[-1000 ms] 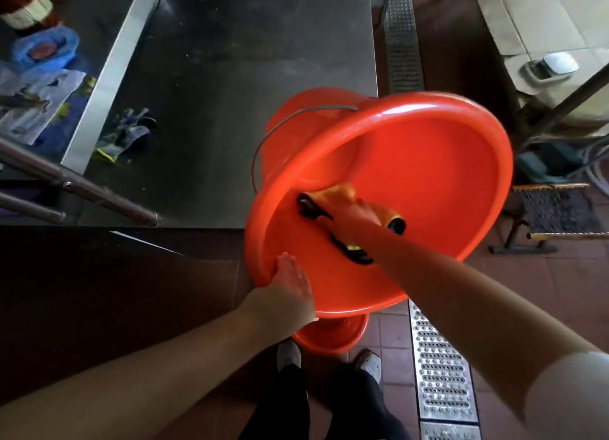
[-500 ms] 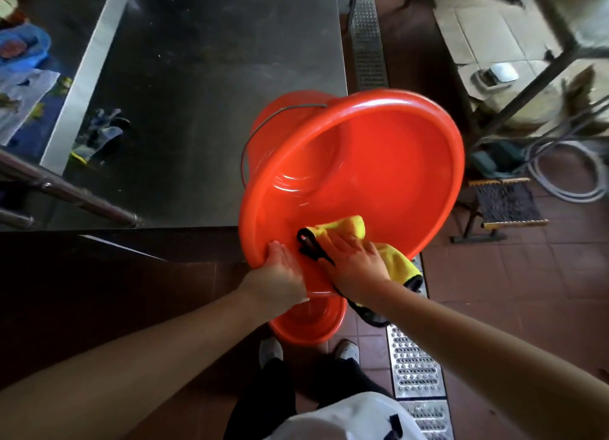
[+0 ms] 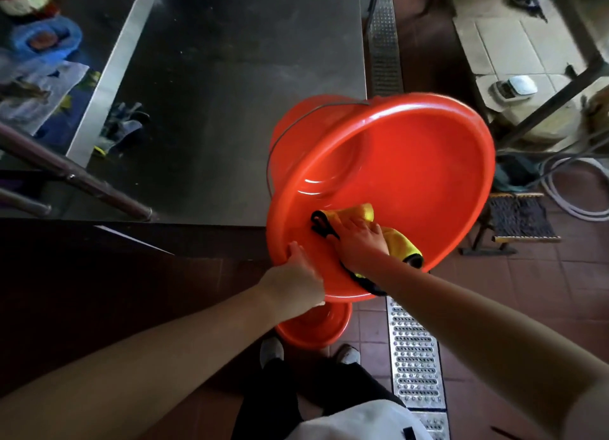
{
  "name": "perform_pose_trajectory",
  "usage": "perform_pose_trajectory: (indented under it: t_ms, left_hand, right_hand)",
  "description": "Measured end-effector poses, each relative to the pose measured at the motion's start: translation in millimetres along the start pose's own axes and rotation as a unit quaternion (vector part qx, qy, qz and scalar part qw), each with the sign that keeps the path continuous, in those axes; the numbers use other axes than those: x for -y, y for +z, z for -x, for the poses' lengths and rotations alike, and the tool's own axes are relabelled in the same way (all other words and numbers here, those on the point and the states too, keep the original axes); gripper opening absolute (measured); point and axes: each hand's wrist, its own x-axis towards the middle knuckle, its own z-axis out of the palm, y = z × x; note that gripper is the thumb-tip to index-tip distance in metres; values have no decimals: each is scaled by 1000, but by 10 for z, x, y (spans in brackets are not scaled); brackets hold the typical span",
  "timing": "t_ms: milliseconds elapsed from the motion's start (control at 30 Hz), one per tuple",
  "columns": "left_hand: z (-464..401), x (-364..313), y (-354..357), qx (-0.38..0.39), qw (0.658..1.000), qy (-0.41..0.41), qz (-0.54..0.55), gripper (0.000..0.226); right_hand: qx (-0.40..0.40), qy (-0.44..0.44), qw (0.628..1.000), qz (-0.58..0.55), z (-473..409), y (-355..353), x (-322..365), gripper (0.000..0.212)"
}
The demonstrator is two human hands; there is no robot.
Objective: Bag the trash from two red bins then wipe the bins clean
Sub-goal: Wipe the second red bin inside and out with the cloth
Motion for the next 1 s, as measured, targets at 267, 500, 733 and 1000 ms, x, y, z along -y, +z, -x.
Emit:
perform_pose_trajectory:
  t_ms: [267, 500, 733, 1000]
  left_hand:
    - [-133, -68, 193, -41, 999, -28, 13, 47]
    - [-60, 78, 240, -40, 998, 45, 35, 32]
    - [-29, 347, 11, -6, 986, 124, 109, 51]
    - [-46, 514, 4, 1, 988, 124, 96, 53]
  right_hand:
    - [-5, 7, 1000, 12, -933, 109, -10, 49]
    - [27, -14, 999, -22, -626, 64, 107, 50]
    - [54, -68, 994, -70, 588, -266, 54, 72]
    - [-19, -159, 984, 80, 917, -372, -148, 106]
